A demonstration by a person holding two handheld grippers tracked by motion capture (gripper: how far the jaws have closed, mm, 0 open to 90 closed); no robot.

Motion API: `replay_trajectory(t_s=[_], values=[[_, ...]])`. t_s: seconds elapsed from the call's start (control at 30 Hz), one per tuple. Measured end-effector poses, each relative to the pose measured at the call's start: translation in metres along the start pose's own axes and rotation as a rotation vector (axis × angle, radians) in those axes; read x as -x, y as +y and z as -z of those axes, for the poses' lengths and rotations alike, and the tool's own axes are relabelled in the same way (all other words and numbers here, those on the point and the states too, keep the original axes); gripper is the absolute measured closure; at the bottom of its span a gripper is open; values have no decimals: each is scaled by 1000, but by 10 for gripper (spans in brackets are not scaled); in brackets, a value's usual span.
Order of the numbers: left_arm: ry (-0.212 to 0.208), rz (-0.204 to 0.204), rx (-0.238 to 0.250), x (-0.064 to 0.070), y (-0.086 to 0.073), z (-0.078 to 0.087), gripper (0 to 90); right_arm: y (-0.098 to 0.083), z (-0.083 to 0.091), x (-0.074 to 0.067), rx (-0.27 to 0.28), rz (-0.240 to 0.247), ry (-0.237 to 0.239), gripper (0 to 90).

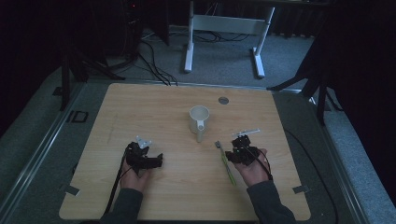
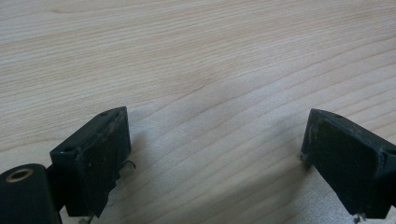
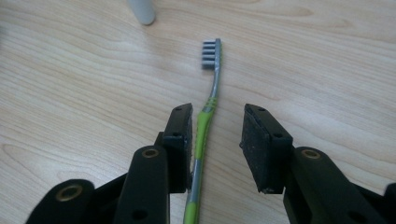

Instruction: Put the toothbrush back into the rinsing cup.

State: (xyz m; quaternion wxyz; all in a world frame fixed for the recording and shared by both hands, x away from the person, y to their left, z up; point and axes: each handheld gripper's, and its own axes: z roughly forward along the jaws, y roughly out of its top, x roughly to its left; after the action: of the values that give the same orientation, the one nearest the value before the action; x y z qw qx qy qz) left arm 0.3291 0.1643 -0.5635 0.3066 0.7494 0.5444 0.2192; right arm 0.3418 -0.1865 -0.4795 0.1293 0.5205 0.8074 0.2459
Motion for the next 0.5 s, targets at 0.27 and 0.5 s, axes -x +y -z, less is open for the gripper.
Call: replay_trajectory(t_s=[0.27, 0.5], values=[[0, -1, -1, 0, 0, 0, 84, 2, -8, 1, -48, -19, 39, 656], [-1, -1, -1, 1, 0, 0, 84, 5, -9, 2, -68, -8, 32, 675]])
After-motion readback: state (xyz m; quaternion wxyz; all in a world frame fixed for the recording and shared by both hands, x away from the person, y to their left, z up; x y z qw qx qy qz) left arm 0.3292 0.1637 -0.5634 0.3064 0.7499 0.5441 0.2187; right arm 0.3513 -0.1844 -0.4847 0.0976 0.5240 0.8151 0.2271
